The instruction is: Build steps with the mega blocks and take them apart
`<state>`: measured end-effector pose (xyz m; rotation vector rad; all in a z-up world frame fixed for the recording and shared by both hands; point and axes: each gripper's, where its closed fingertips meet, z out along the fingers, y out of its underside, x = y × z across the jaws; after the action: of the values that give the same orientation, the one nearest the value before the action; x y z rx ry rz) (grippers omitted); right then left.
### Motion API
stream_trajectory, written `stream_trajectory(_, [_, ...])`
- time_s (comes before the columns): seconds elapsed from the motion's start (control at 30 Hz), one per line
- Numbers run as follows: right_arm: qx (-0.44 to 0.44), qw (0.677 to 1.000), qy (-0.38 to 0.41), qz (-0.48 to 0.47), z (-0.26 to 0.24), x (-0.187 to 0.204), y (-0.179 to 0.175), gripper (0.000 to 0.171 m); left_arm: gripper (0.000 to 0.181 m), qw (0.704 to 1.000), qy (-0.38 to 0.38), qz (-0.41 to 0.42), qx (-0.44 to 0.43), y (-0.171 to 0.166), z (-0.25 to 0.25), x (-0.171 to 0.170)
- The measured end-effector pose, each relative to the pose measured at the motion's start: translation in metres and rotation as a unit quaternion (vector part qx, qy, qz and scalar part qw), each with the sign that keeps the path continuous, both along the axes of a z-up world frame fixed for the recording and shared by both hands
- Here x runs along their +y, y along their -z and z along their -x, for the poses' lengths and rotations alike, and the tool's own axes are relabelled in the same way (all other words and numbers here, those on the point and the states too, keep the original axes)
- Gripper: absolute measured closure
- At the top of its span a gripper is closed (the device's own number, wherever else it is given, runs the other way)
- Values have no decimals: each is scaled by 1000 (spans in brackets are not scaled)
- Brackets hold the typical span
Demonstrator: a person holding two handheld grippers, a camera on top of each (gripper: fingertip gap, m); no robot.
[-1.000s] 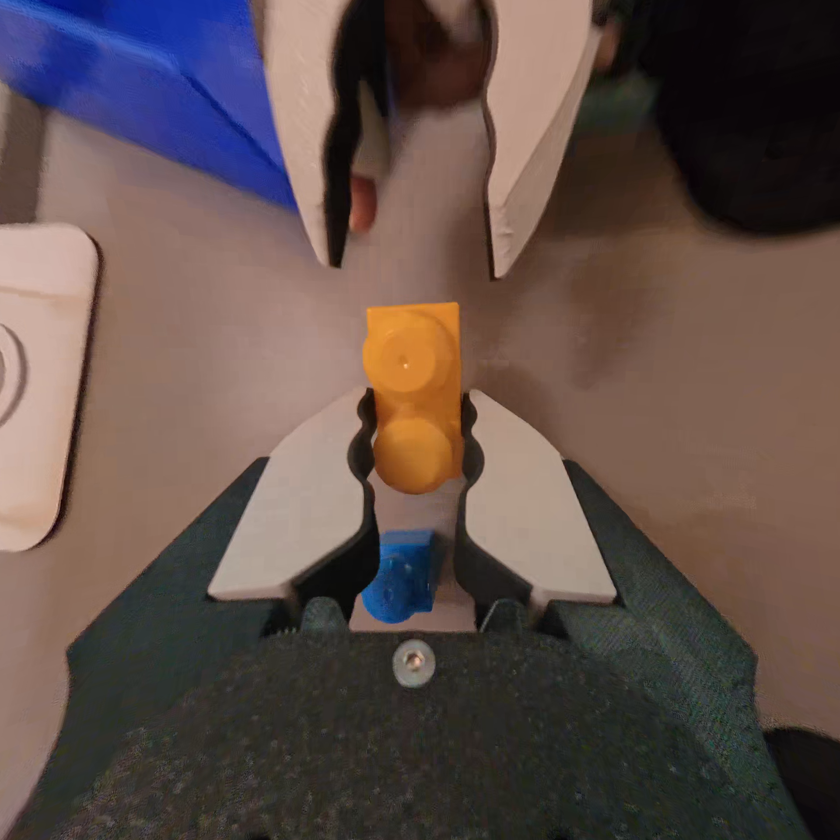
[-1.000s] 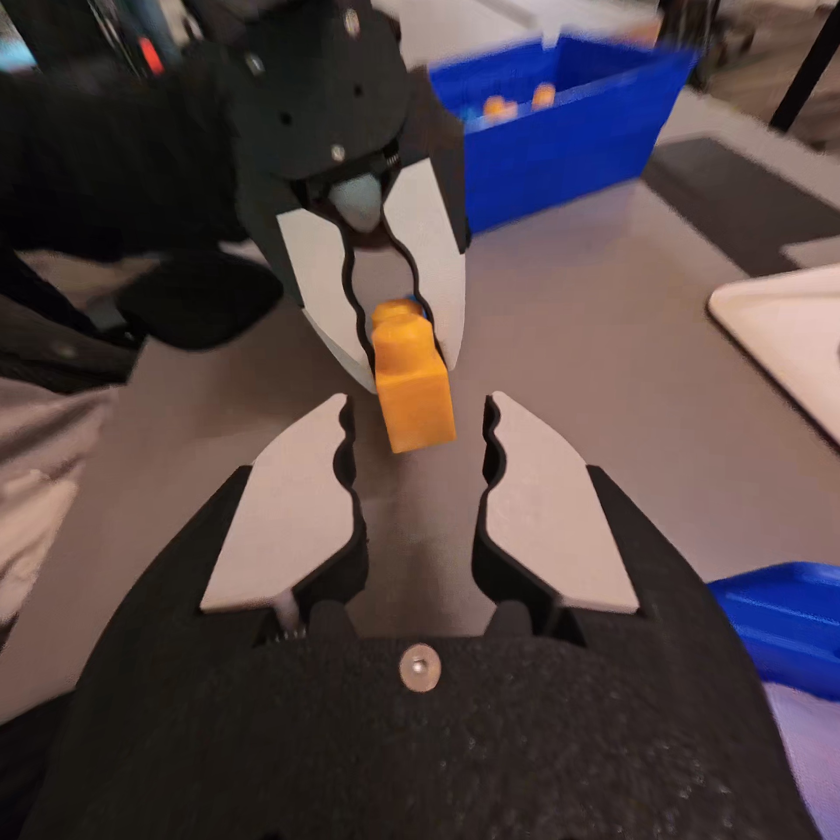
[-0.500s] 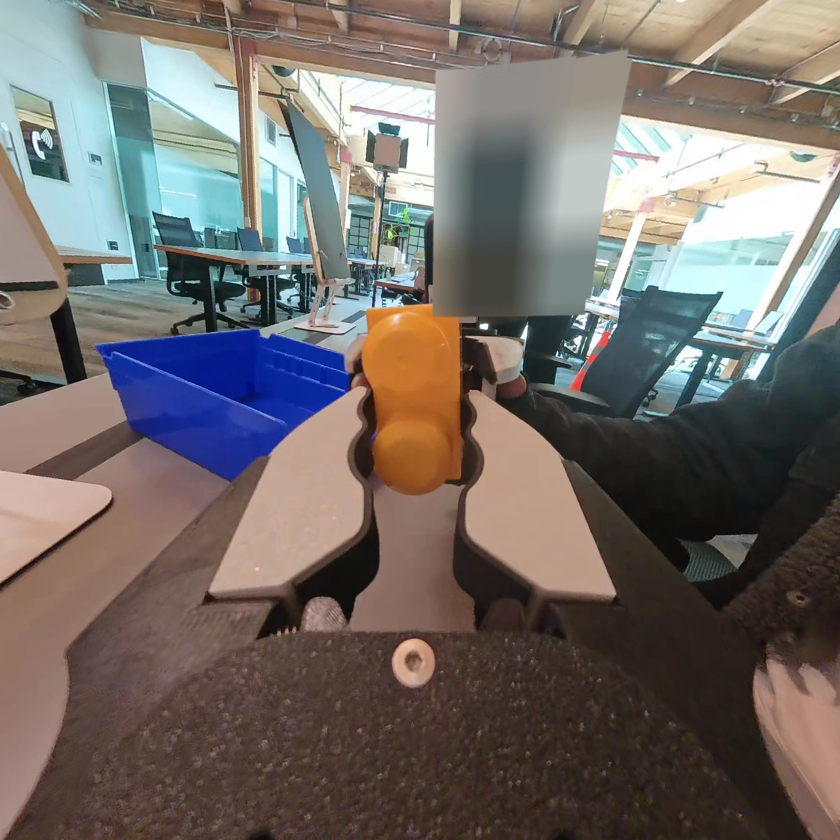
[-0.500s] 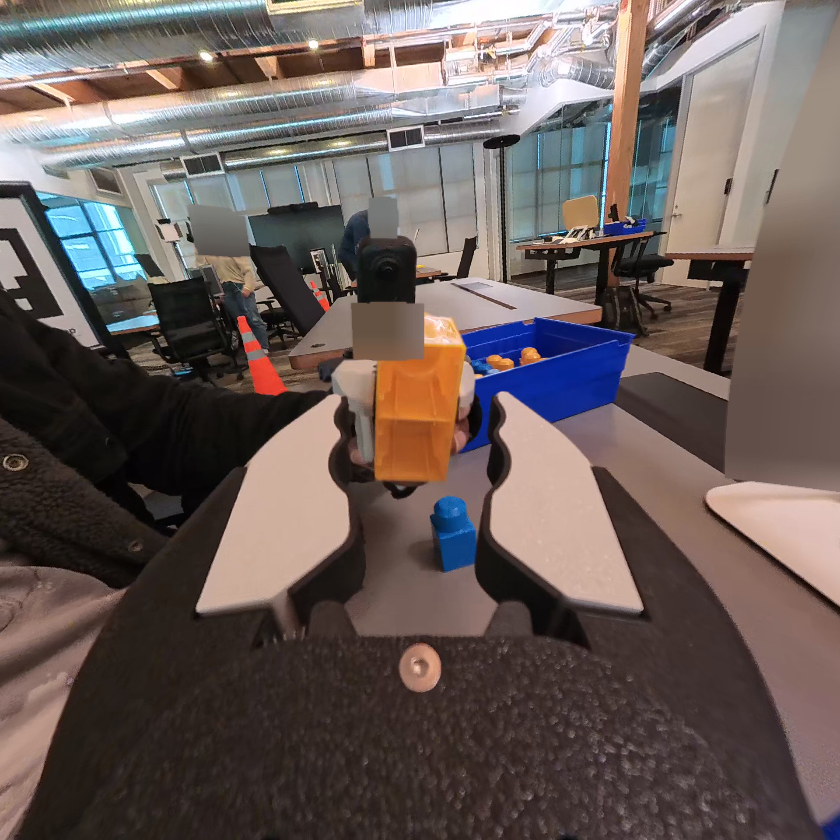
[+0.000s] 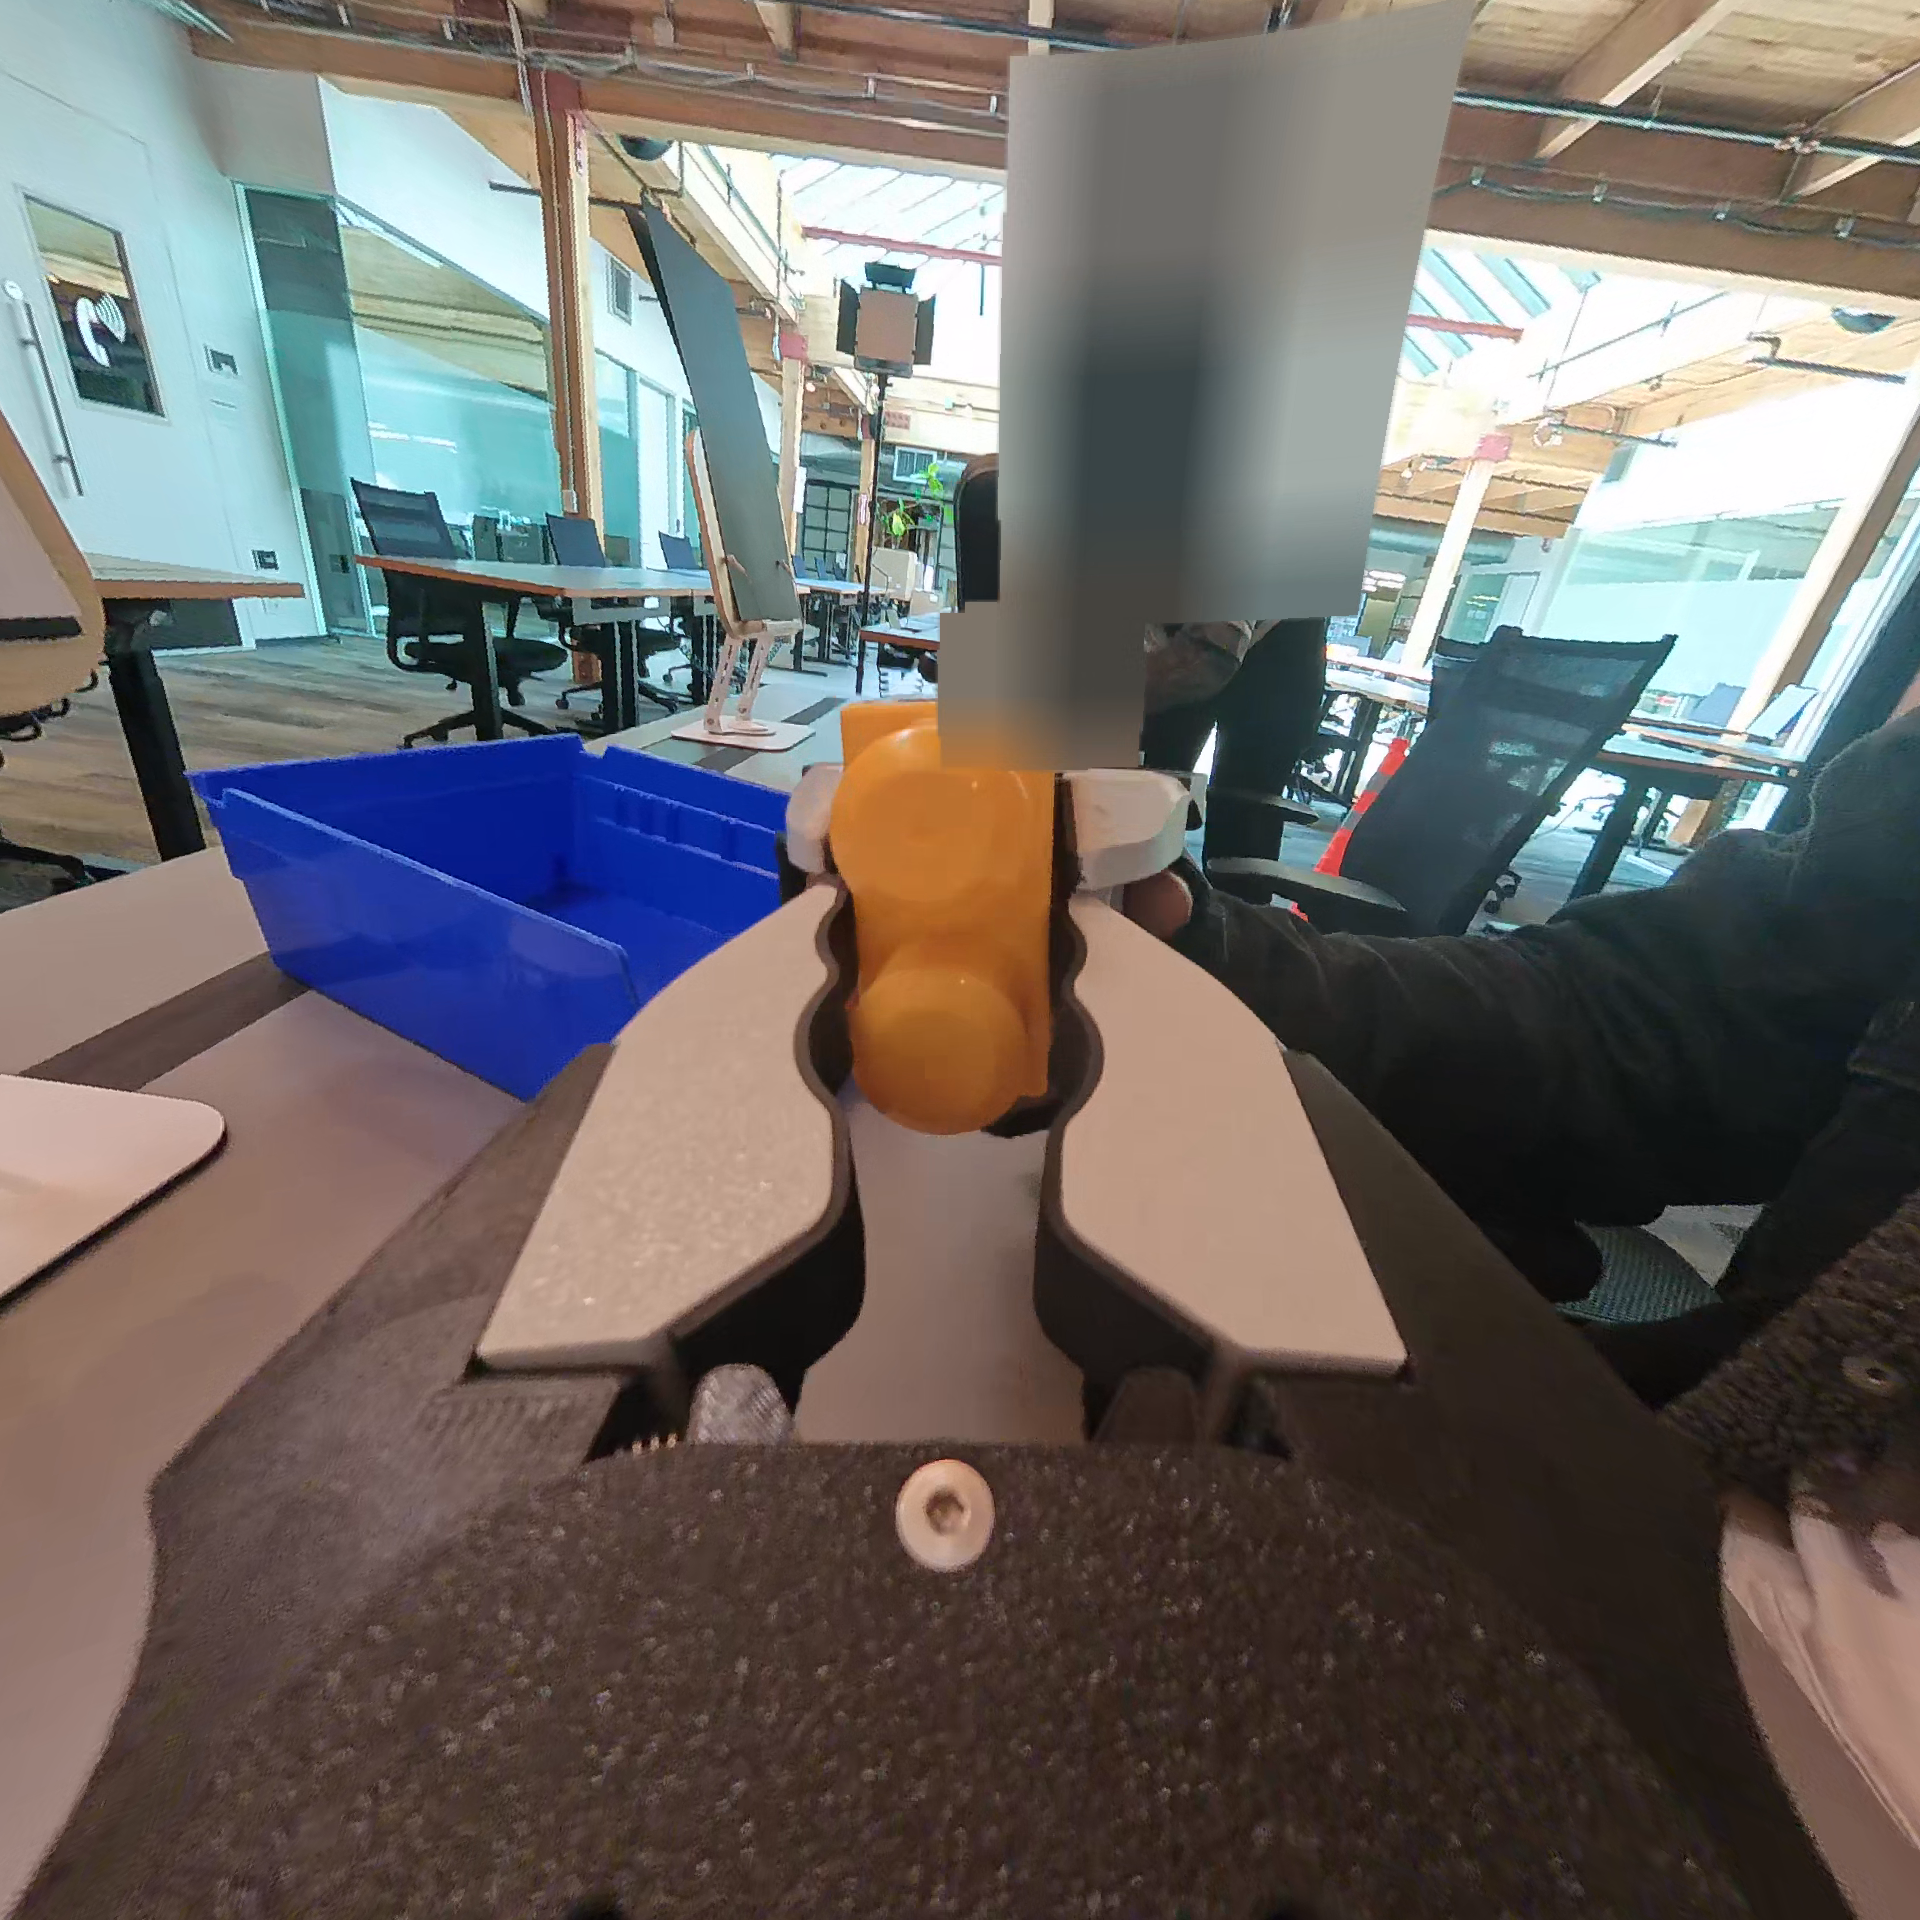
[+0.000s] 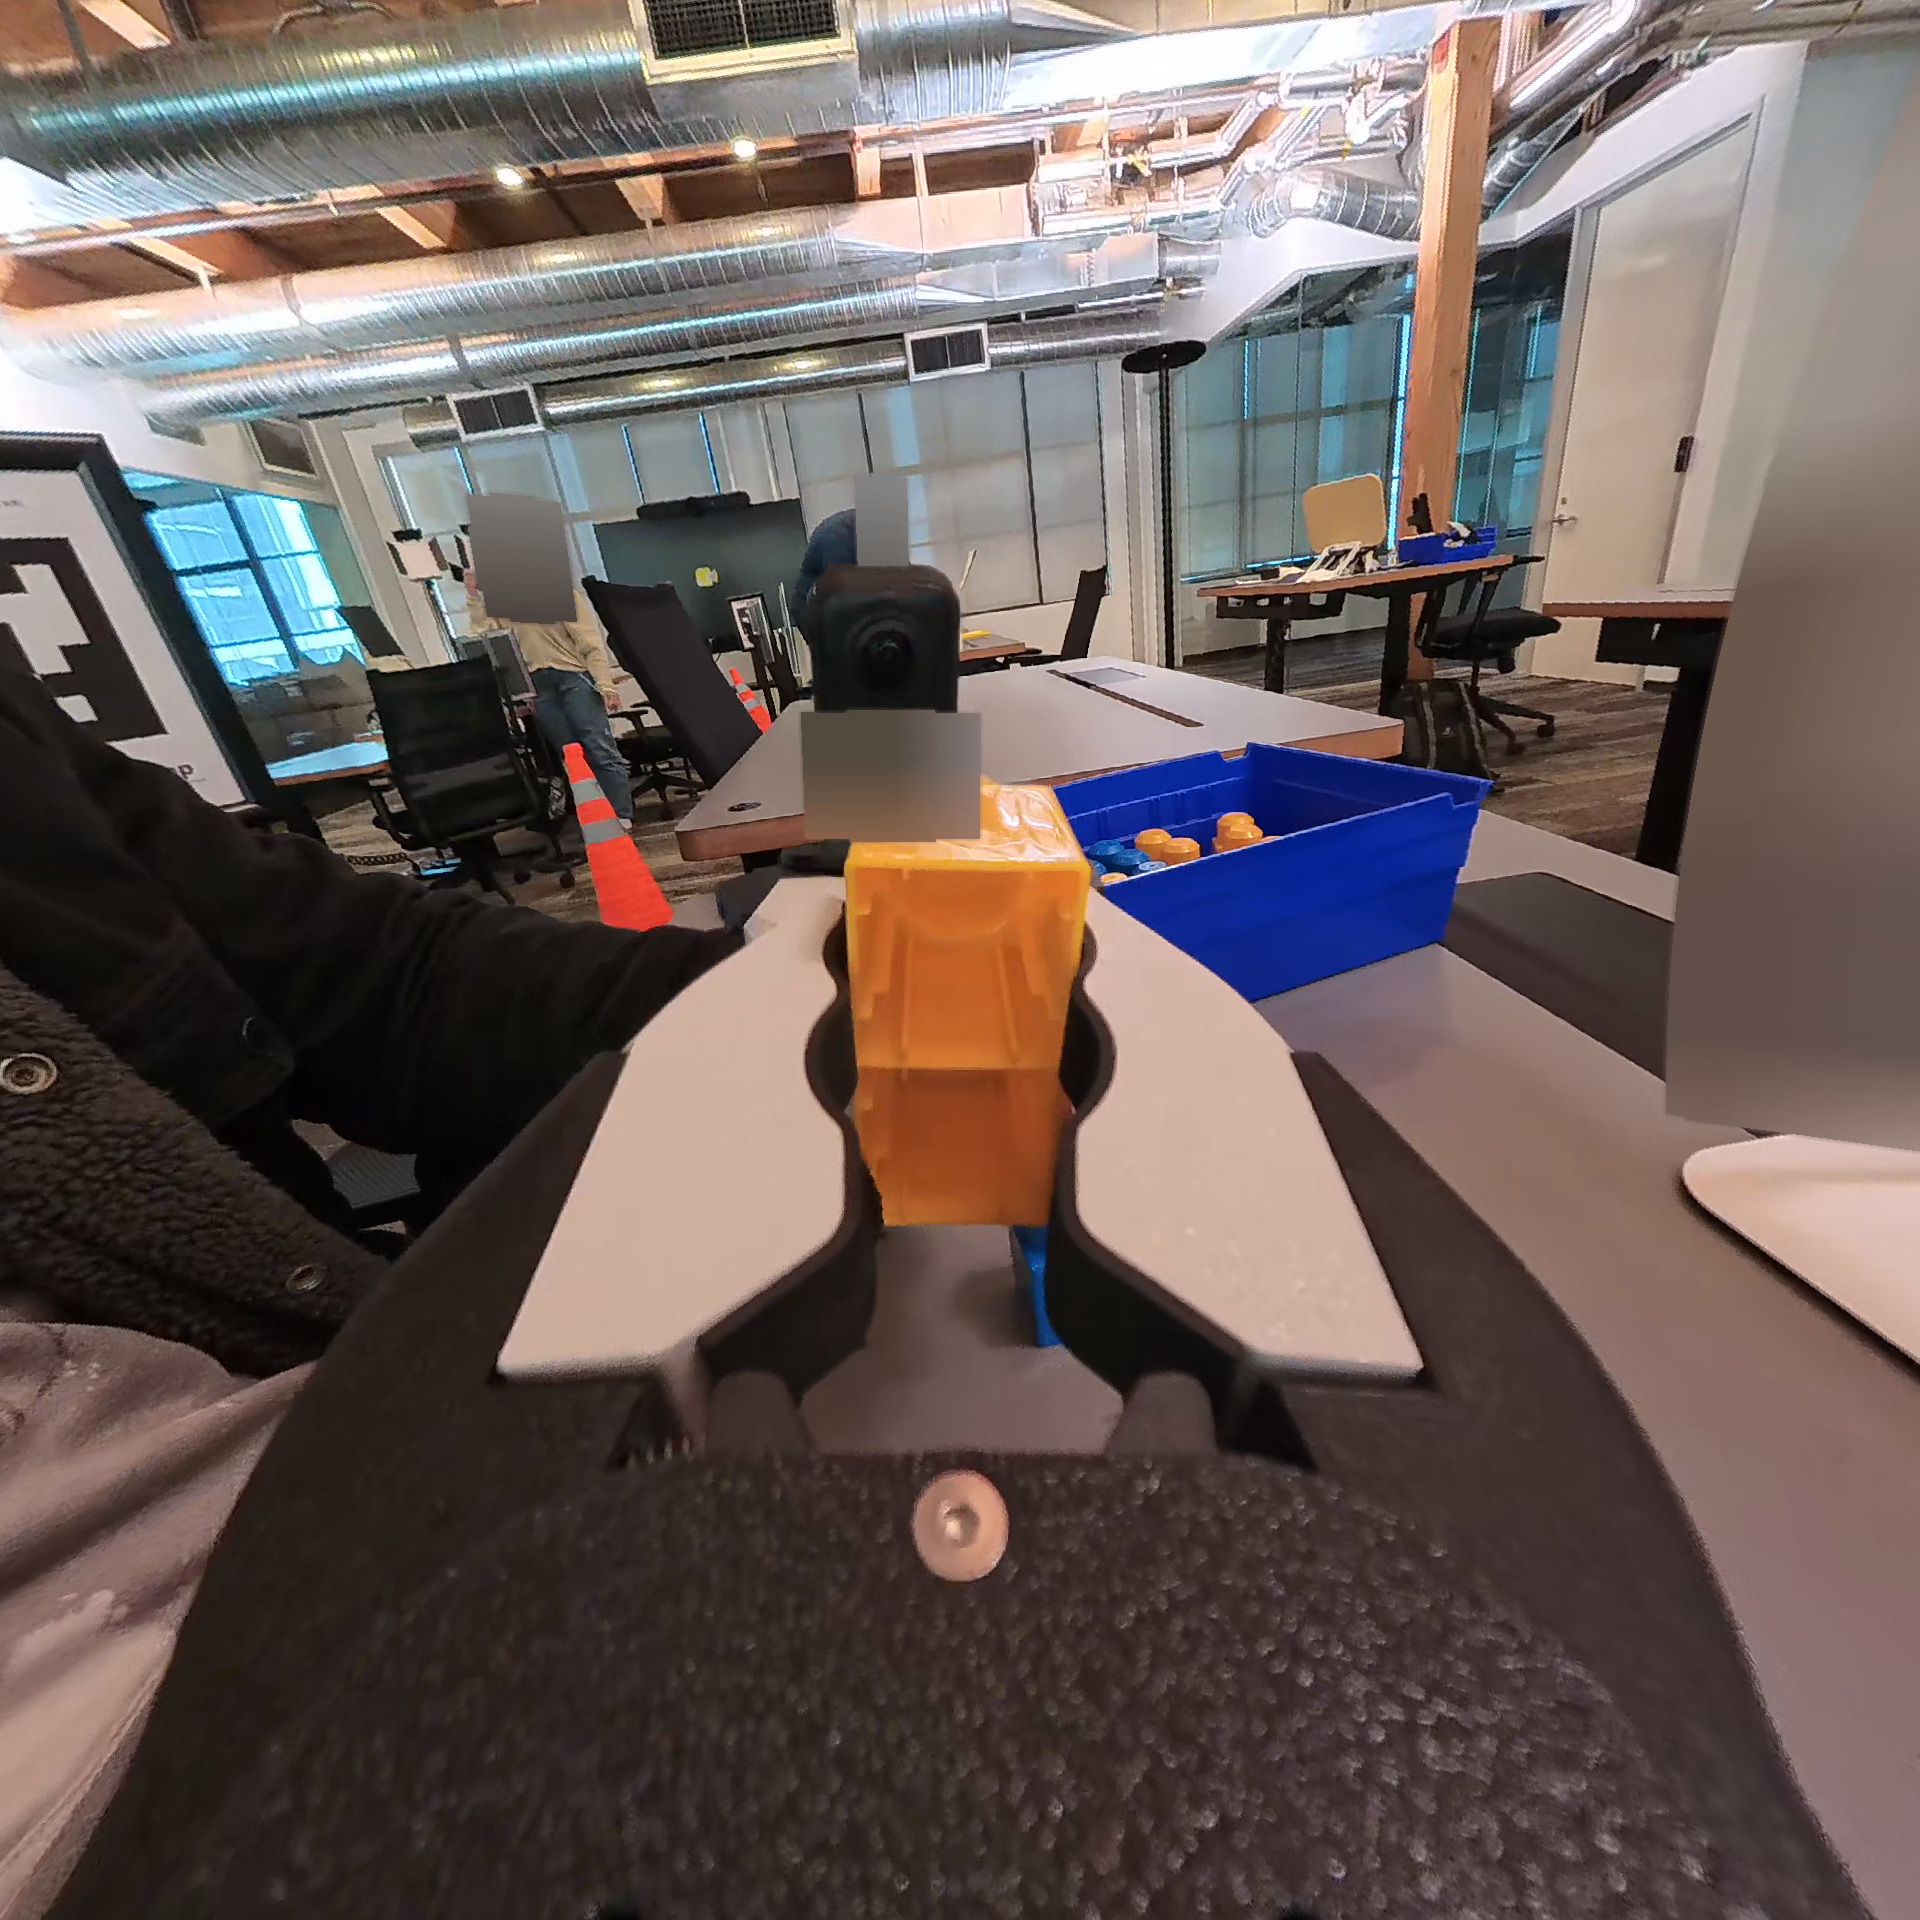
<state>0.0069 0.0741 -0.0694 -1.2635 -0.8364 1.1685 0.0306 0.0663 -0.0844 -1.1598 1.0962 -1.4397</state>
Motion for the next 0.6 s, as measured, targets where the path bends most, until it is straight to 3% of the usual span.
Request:
stream_trajectory(0.13, [31, 999, 11, -4, -18, 3, -13, 135, 145, 999, -14, -21, 47, -8, 15, 10])
stream_trajectory(0.23, [33, 999, 34, -9, -36, 9, -16, 135, 147, 981, -75, -83, 158, -3, 37, 30])
stream_trajectory(0.3, [36, 998, 46, -5, -44, 14, -16, 135, 151, 955, -101, -104, 260, 14, 54, 39])
stream_trajectory(0.43, [35, 998, 54, 12, -49, 22, -10, 135, 140, 881, -87, -97, 455, 73, 81, 37])
stream_trajectory(0.53, [22, 998, 51, 21, -46, 24, -2, 135, 137, 823, -89, -108, 550, 110, 91, 41])
stream_trajectory(0.6, [15, 998, 50, 24, -45, 24, 1, 135, 135, 800, -84, -109, 584, 127, 93, 43])
